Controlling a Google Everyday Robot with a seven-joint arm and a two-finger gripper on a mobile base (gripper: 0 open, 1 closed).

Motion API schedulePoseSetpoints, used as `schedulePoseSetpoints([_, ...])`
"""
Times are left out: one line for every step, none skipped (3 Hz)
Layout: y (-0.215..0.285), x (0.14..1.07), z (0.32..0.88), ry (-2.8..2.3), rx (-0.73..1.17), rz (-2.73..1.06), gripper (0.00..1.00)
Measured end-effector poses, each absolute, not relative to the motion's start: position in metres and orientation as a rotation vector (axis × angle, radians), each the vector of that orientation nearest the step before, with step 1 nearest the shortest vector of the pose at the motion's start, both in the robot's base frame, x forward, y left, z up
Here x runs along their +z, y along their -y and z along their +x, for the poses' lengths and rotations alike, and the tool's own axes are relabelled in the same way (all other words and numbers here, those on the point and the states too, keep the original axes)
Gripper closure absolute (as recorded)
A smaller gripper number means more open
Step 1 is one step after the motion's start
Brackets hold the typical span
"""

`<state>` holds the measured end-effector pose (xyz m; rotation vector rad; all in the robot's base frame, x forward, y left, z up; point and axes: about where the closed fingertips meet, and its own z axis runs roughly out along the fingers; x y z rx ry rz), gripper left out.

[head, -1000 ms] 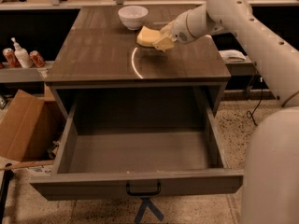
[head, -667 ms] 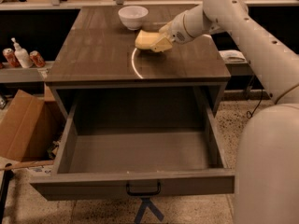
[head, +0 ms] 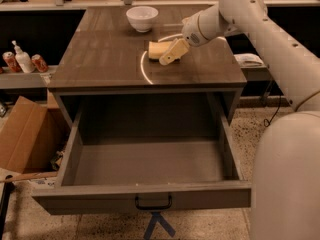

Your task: Pick sponge from top drawer and place on counter

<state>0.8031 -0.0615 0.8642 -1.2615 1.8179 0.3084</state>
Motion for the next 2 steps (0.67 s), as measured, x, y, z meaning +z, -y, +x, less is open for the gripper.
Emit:
schedulePoseSetpoints([0.093, 0.879, 0.785, -1.789, 0.284, -1.176, 0.0])
schedulePoseSetpoints([0.128, 0.894, 0.751, -1.708, 0.285, -1.06, 0.0])
